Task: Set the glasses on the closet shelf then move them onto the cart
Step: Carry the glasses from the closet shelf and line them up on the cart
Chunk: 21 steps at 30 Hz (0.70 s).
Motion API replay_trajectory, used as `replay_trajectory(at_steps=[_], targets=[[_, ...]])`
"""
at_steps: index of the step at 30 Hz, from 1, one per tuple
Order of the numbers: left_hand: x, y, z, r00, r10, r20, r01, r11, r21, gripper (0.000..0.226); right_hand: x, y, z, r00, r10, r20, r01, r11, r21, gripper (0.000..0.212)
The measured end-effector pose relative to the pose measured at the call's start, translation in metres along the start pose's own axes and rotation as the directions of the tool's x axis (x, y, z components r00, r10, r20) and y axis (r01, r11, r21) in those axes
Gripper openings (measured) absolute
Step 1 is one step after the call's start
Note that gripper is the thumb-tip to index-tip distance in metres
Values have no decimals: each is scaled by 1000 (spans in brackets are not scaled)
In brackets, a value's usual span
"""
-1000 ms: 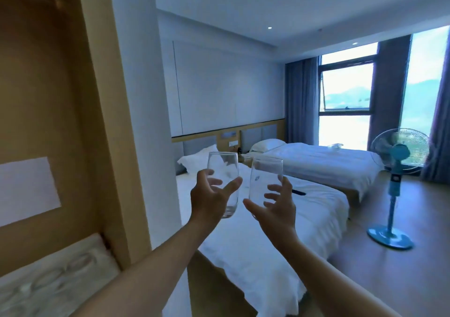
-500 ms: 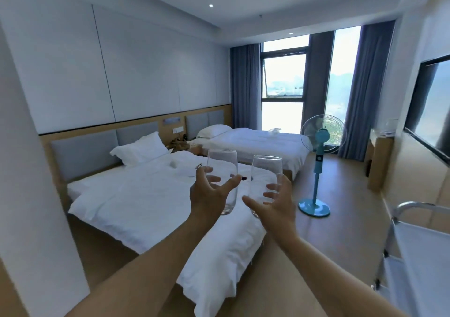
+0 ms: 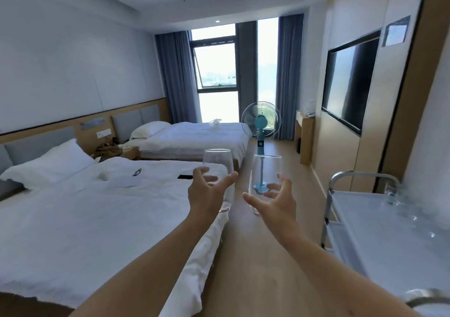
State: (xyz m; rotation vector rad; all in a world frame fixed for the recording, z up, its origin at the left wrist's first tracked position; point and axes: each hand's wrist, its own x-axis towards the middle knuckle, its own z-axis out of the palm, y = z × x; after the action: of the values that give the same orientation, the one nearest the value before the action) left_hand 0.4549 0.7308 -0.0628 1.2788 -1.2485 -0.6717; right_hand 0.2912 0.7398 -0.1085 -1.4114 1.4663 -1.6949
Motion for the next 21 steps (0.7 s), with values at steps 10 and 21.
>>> replay_trajectory(at_steps=[10, 21], targets=[[111, -34, 53, 980, 13, 201, -9, 1000, -22, 99, 74, 28, 33, 981, 42, -189, -59, 994, -87, 107], [197, -70, 111, 936, 15, 351, -3, 999, -34, 91, 142, 72, 52, 952, 103, -288, -159, 971, -178, 105]])
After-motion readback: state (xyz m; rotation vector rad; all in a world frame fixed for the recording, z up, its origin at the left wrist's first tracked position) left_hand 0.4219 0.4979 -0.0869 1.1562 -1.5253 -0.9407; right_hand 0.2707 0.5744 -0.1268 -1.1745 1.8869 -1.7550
